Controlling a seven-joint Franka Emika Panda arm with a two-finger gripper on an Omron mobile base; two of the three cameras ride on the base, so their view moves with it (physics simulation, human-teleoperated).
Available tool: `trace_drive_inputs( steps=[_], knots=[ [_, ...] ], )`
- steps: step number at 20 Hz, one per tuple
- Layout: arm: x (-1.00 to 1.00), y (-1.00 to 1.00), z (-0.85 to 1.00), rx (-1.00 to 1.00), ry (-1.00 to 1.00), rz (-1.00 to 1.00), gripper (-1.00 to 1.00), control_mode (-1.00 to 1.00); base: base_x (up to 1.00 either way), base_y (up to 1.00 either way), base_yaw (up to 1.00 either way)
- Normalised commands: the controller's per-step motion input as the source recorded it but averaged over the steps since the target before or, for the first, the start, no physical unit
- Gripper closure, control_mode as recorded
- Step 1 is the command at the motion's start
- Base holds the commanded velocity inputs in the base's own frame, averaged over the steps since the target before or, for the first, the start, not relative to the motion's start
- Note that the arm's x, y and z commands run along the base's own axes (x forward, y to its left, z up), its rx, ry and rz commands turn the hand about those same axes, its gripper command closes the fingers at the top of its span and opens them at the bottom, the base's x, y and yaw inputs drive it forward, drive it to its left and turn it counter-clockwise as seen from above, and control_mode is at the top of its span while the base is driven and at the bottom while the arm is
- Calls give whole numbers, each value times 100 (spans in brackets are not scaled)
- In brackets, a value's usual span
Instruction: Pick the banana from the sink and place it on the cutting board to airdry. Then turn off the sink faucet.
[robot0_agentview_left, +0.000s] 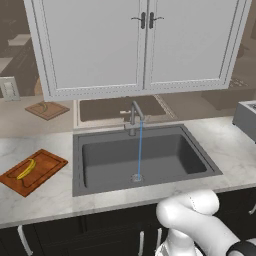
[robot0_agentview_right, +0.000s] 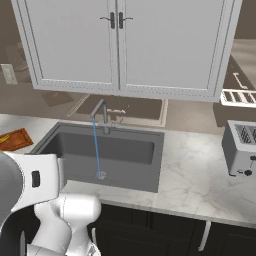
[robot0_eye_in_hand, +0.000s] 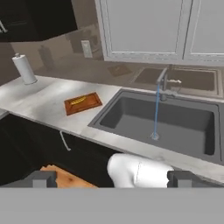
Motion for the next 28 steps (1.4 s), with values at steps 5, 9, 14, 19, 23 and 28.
trace_drive_inputs(
  steps=[5, 9, 14, 19, 23, 28],
  knots=[
    [26, 11, -2, 0, -14, 0, -100, -100, 0, 0, 0],
    [23, 9, -2, 0, -18, 1, -100, -100, 0, 0, 0],
    [15, -1, 0, 0, -12, 1, -100, -100, 0, 0, 0],
    [10, -20, 0, 2, -6, 5, -100, -100, 0, 0, 0],
    [9, -31, 0, 4, -3, 12, -100, -100, 0, 0, 0],
    [29, -8, 0, 6, 0, 13, -100, -100, 0, 0, 0]
  ],
)
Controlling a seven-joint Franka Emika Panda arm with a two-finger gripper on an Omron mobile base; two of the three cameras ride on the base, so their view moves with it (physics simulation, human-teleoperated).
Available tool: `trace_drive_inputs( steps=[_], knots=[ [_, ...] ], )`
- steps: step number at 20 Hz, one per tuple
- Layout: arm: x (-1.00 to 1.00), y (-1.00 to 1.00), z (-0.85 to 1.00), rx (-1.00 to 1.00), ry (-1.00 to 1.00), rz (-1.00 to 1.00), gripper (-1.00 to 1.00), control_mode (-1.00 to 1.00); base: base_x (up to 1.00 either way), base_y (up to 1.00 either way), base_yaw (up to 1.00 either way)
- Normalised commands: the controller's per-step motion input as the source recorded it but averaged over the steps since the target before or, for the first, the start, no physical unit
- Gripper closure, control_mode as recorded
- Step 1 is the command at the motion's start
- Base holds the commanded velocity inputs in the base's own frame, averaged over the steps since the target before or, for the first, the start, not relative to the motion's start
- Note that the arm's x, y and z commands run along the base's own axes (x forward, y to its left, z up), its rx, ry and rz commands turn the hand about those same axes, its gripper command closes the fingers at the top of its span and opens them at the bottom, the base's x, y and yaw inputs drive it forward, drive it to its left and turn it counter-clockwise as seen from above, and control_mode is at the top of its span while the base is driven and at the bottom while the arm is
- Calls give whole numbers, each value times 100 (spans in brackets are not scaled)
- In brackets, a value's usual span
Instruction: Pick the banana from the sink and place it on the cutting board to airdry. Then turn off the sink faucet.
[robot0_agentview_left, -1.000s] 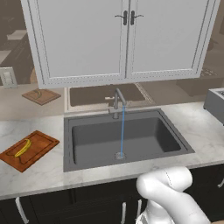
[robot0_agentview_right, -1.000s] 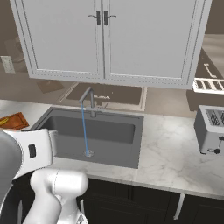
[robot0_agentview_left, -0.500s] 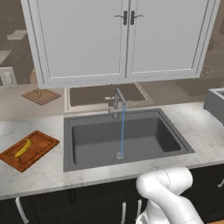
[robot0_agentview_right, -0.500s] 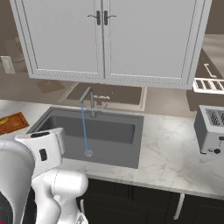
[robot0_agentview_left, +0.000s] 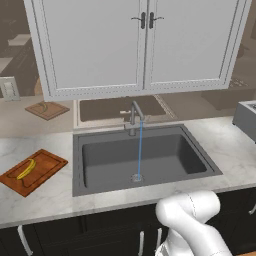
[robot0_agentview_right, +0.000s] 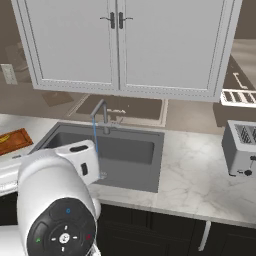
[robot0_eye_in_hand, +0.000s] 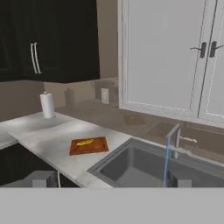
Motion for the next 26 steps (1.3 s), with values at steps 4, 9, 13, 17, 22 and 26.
trace_drive_inputs(
  steps=[4, 9, 13, 17, 22, 26],
  knots=[
    [36, 0, 0, 4, 0, 15, -100, -100, 0, 0, 0],
    [33, 18, -1, 0, 0, 9, -100, -100, 0, 0, 0],
    [3, 10, -14, 2, -7, -3, -100, -100, 0, 0, 0],
    [1, 0, -17, 8, -8, -11, -100, -100, 0, 0, 0],
    [21, 0, -15, 6, -1, -3, -100, -100, 0, 0, 0],
    [39, 1, -12, 4, 0, 0, -100, -100, 0, 0, 0]
  ],
)
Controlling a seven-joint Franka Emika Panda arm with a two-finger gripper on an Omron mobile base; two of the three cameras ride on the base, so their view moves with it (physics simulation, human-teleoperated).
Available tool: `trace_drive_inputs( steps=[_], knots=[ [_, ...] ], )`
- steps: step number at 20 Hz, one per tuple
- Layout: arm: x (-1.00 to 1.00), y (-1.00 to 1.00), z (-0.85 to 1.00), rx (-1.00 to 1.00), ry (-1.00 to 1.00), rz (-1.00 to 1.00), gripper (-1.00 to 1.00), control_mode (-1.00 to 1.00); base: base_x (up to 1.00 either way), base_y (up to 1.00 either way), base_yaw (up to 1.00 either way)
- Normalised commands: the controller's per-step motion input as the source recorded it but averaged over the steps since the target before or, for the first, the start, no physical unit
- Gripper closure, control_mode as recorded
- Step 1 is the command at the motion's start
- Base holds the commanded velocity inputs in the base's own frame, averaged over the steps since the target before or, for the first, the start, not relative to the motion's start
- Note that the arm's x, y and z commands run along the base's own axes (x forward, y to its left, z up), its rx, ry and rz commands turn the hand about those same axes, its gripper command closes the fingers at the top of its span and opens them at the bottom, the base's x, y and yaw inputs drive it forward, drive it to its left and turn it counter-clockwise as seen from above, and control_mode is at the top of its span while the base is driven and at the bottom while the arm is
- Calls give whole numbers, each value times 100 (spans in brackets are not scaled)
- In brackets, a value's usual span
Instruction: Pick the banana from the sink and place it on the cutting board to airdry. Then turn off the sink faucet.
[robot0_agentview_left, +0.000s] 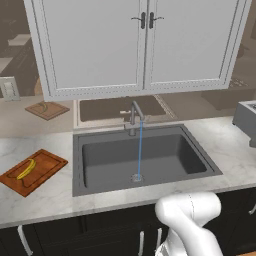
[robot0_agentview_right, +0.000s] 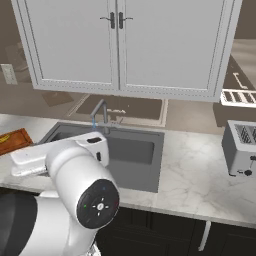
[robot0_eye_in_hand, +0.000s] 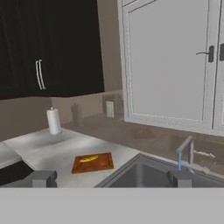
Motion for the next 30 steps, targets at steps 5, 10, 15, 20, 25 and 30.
trace_drive_inputs(
  steps=[5, 10, 15, 20, 25, 30],
  knots=[
    [39, -6, -10, 4, 0, 6, -100, -100, 0, 0, 0],
    [34, -4, -25, 2, 2, 8, -100, -100, 0, 0, 0],
    [29, 0, -35, 1, 2, 5, -100, -100, 0, 0, 0],
    [21, 0, -16, 0, 0, 1, -100, -100, 0, 0, 0],
    [11, 1, 0, 0, 0, 0, -100, -100, 0, 0, 0],
    [9, 2, 0, 0, 0, 0, -100, -100, 0, 0, 0]
  ],
)
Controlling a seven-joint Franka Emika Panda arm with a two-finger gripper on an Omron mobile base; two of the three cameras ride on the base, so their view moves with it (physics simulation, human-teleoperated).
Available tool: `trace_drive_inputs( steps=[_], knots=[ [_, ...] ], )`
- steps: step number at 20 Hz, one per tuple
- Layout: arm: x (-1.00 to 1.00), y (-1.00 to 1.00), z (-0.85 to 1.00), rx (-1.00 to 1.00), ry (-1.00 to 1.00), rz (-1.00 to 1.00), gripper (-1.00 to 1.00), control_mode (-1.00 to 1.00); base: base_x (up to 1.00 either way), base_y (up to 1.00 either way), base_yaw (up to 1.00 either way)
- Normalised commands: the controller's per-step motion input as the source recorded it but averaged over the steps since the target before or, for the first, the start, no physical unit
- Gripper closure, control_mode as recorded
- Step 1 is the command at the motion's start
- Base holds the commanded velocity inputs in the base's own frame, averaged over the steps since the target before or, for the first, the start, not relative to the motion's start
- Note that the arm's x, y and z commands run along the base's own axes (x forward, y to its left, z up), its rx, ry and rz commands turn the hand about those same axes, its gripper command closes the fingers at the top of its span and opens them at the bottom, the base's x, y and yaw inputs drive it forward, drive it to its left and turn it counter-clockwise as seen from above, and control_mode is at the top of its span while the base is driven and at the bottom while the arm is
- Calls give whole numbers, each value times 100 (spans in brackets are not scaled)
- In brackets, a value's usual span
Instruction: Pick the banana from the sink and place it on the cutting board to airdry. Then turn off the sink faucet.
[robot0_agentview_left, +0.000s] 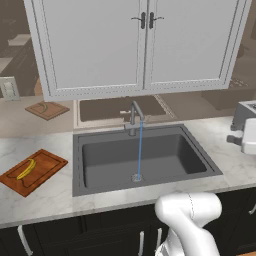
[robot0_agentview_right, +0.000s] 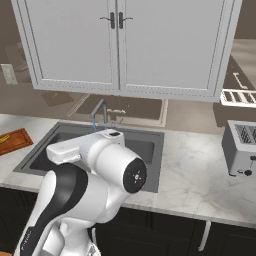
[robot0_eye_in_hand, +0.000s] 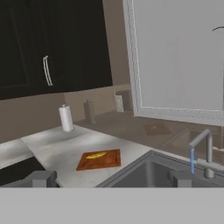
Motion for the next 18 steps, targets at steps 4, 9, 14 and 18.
trace_drive_inputs(
  steps=[4, 9, 14, 18],
  knots=[
    [5, 0, -1, 0, 0, 0, -100, -100, 0, 0, 0],
    [6, 0, -2, 0, 0, 0, -100, -100, 0, 0, 0],
    [4, 1, 0, -3, 0, 0, -100, -100, 0, 0, 0],
    [7, 2, -7, -6, 0, -7, -100, -100, 0, 0, 0]
  ],
)
